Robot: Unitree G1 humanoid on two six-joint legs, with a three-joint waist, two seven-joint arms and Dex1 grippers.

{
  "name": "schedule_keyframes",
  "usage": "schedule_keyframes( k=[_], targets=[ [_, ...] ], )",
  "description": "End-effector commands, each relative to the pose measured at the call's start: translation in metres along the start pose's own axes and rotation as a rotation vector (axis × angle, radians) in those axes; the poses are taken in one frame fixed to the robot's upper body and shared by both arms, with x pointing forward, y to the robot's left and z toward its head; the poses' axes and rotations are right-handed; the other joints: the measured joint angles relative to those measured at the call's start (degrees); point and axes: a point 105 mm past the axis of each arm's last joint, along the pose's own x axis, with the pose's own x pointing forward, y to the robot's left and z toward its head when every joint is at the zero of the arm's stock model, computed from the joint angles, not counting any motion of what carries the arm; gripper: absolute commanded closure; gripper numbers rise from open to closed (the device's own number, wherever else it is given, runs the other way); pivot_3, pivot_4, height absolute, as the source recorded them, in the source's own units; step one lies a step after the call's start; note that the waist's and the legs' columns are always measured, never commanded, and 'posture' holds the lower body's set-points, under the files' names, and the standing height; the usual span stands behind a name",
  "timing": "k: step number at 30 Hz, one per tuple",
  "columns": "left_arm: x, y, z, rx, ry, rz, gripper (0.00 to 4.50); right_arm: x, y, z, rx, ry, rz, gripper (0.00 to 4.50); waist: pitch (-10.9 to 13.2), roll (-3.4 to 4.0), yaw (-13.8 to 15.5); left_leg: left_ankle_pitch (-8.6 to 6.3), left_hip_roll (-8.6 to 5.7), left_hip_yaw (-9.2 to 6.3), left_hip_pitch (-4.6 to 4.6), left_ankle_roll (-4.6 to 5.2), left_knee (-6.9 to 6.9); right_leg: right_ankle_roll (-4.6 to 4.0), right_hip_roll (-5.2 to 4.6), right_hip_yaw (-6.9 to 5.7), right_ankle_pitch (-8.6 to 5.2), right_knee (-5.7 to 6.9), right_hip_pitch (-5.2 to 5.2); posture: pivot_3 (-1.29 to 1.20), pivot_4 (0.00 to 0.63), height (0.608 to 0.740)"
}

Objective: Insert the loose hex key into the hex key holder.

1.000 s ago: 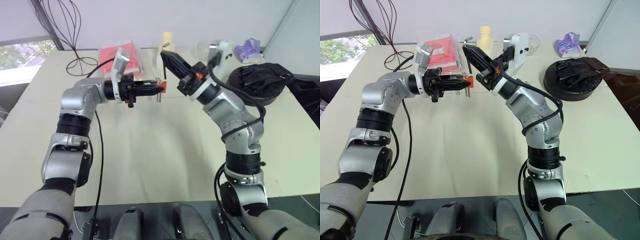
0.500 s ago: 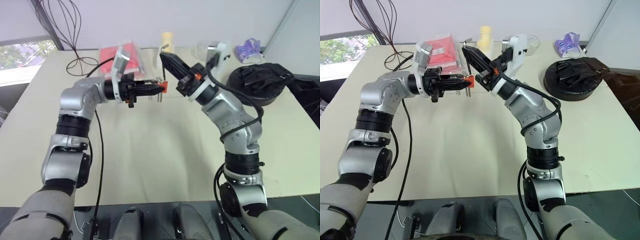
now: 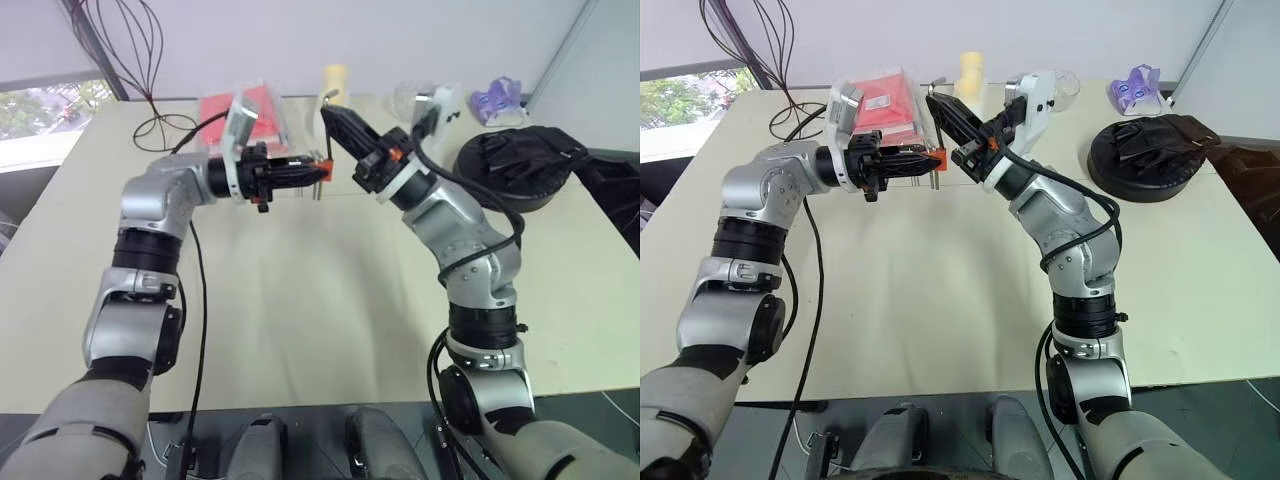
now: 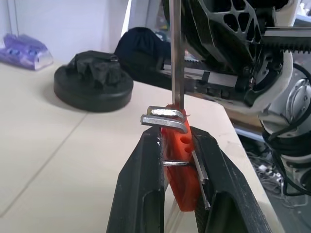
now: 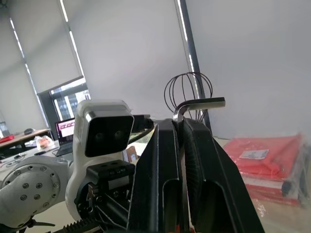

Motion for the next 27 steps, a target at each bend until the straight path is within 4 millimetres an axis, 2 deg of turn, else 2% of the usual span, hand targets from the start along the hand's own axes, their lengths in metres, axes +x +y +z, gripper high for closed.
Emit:
schedule_keyframes(
  k=[1, 9, 14, 19, 22, 27],
  targets=[
    [0.001, -0.006, 0.025, 0.074, -0.056, -0.017, 4.29, 0.003, 0.008, 0.004, -0.014, -0.028, 0.030, 4.47, 0.00, 0.00, -0.02, 0.00, 0.00, 0.00, 0.00, 0.00, 0.00, 0.00, 0.00, 0.00, 0.00, 0.00, 0.00, 0.00, 0.150, 0.740],
    [0.000, -0.006, 0.034, 0.034, -0.123, -0.011, 4.29, 0.003, 0.001, 0.003, -0.022, -0.037, 0.001, 4.47, 0.00, 0.00, -0.03, 0.00, 0.01, 0.00, -0.01, 0.00, 0.02, 0.00, 0.00, 0.00, 0.00, 0.00, 0.00, 0.00, 0.150, 0.740],
    [-0.001, -0.014, 0.018, 0.021, -0.062, -0.043, 4.29, 0.002, -0.008, 0.010, -0.041, -0.064, -0.037, 4.47, 0.00, 0.00, -0.03, 0.03, 0.00, 0.00, -0.01, -0.06, 0.01, 0.00, 0.00, 0.00, 0.00, 0.01, 0.00, 0.00, 0.150, 0.740],
    [-0.003, -0.015, -0.003, 0.029, 0.015, -0.035, 4.29, 0.004, -0.007, 0.018, -0.047, -0.091, -0.032, 4.47, 0.00, 0.00, -0.04, 0.10, 0.01, 0.00, 0.01, -0.17, 0.00, 0.00, 0.00, 0.02, 0.00, 0.03, 0.00, 0.00, 0.150, 0.740],
    [0.000, -0.015, -0.006, 0.023, 0.012, -0.037, 4.29, 0.005, -0.006, 0.020, -0.038, -0.100, -0.025, 4.47, 0.00, 0.00, 0.03, 0.09, 0.01, 0.00, 0.00, -0.17, 0.01, 0.00, 0.00, 0.01, 0.00, 0.02, 0.00, 0.00, 0.150, 0.740],
    [0.008, -0.011, 0.001, 0.012, -0.048, -0.025, 4.29, 0.007, 0.001, 0.017, -0.013, -0.102, -0.008, 4.47, 0.00, 0.00, 0.05, 0.09, 0.01, 0.01, -0.01, -0.15, 0.01, 0.00, -0.01, 0.02, 0.00, 0.02, 0.00, 0.00, 0.150, 0.740]
  ],
)
